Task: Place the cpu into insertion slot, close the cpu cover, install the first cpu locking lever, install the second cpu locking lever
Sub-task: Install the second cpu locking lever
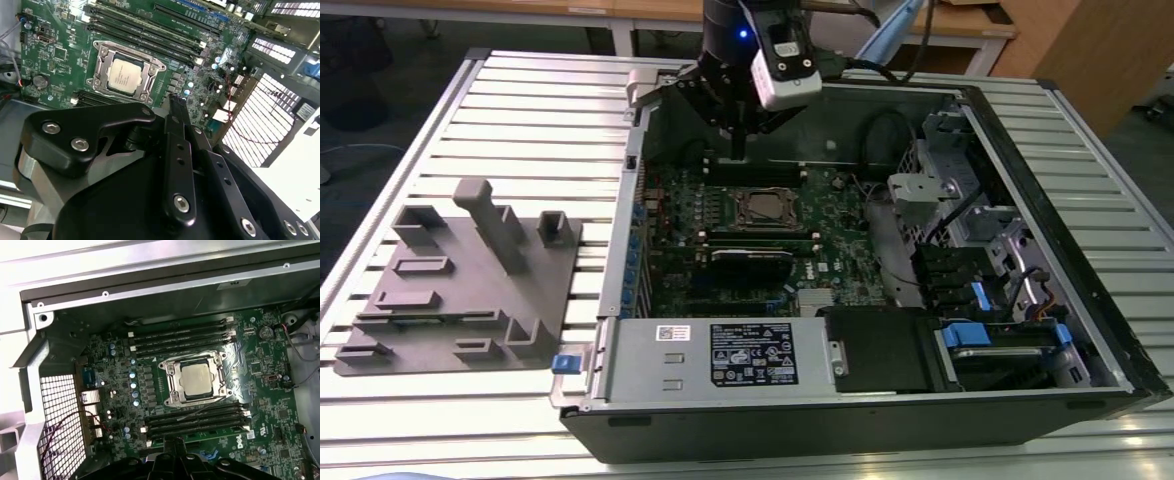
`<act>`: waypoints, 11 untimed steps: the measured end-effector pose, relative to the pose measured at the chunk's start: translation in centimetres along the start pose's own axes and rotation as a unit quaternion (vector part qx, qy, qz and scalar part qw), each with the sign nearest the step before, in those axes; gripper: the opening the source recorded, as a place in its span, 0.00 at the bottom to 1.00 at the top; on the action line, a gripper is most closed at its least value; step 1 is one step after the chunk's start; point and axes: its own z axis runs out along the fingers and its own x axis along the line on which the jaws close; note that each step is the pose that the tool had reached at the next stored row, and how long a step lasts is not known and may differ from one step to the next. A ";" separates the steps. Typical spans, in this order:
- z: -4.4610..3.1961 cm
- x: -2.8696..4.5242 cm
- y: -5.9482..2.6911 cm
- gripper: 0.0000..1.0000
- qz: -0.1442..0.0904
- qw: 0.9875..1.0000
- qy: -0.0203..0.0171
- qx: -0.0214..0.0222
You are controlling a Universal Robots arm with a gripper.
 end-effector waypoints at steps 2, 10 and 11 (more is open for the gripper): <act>0.36 0.00 -0.01 0.11 0.000 1.000 0.000 0.000; 1.81 0.02 -0.04 0.11 0.000 1.000 0.000 0.000; 2.00 0.03 -0.05 0.11 0.000 1.000 0.000 0.000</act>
